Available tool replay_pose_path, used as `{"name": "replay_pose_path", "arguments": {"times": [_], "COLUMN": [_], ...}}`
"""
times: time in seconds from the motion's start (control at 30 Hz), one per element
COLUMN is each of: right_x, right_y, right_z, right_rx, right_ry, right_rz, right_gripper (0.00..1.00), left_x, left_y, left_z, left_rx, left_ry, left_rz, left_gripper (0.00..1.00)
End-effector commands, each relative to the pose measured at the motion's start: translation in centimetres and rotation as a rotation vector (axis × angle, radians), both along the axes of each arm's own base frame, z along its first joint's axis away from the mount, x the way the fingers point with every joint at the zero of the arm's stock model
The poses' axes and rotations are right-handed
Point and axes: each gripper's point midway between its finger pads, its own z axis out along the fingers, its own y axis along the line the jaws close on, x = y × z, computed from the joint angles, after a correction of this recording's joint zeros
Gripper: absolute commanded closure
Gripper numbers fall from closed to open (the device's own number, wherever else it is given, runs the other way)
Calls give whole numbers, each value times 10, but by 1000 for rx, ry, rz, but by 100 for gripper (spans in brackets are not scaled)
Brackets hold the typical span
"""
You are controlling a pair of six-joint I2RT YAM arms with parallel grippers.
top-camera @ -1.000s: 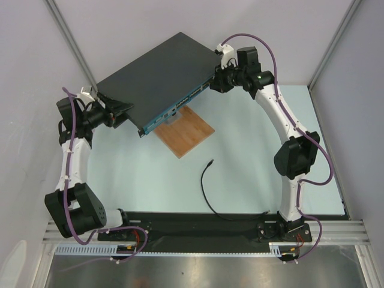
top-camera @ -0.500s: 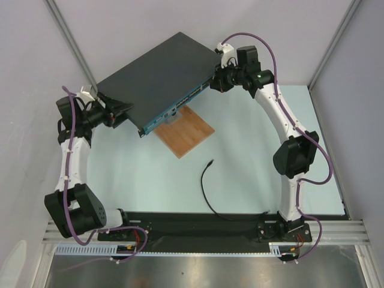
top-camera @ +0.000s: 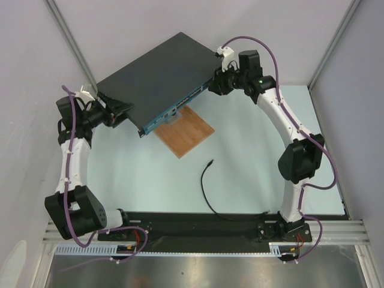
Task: Insert the plug into the switch port
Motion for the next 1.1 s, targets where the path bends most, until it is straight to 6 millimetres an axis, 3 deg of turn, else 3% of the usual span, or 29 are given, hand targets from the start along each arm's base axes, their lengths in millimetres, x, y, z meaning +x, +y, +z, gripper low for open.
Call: {"name": "replay_pose_path", "arguments": {"times": [0.0,0.03,0.07,0.13,0.17,0.23,0.27,0.33,0.4,0.5,0.53,0.6,0.63,0.73,0.77,0.8,0.9,1.07], "right_x": [-47,-53,-56,-73,-79,-96,-103,-123,-141,-167,-181,-197,-207,-227,-237,-240,-253,-254], "right_y": [9,5,0,-12,-17,-28,-32,-39,-44,-46,-43,-40,-39,-23,-13,-9,-1,8], "right_z": [105,101,84,82,66,60,39,28,-7,-33,-57,-73,-90,-122,-130,-148,-167,-197], "right_rx": [154,146,131,127,112,94,77,58,28,-3,-25,-47,-66,-115,-134,-155,-158,-196], "right_ry": [-250,-225,-179,-144,-103,-75,-23,16,116,190,252,289,327,390,416,485,551,608], "right_rz": [143,140,132,126,121,114,110,113,115,123,136,139,151,193,223,213,215,156], "right_gripper": [73,68,64,55,45,37,36,34,34,35,36,36,35,35,35,36,34,30], "left_x": [3,3,2,-3,-5,-12,-13,-20,-28,-44,-52,-56,-59,-68,-75,-77,-88,-99], "left_y": [-8,-6,-1,2,5,7,10,12,18,23,23,26,27,32,33,33,33,30], "left_z": [19,22,23,30,29,33,32,41,38,41,48,48,49,60,71,72,83,71], "left_rx": [228,224,219,208,210,219,215,224,210,235,250,268,280,359,406,422,470,470], "left_ry": [-303,-319,-317,-331,-328,-344,-340,-377,-375,-405,-430,-433,-434,-465,-510,-512,-556,-530], "left_rz": [-75,-72,-57,-40,-26,-13,-2,18,54,130,155,204,216,273,285,293,318,331], "left_gripper": [53,48,33,18,6,1,0,0,0,0,0,0,0,0,0,0,0,0]}}
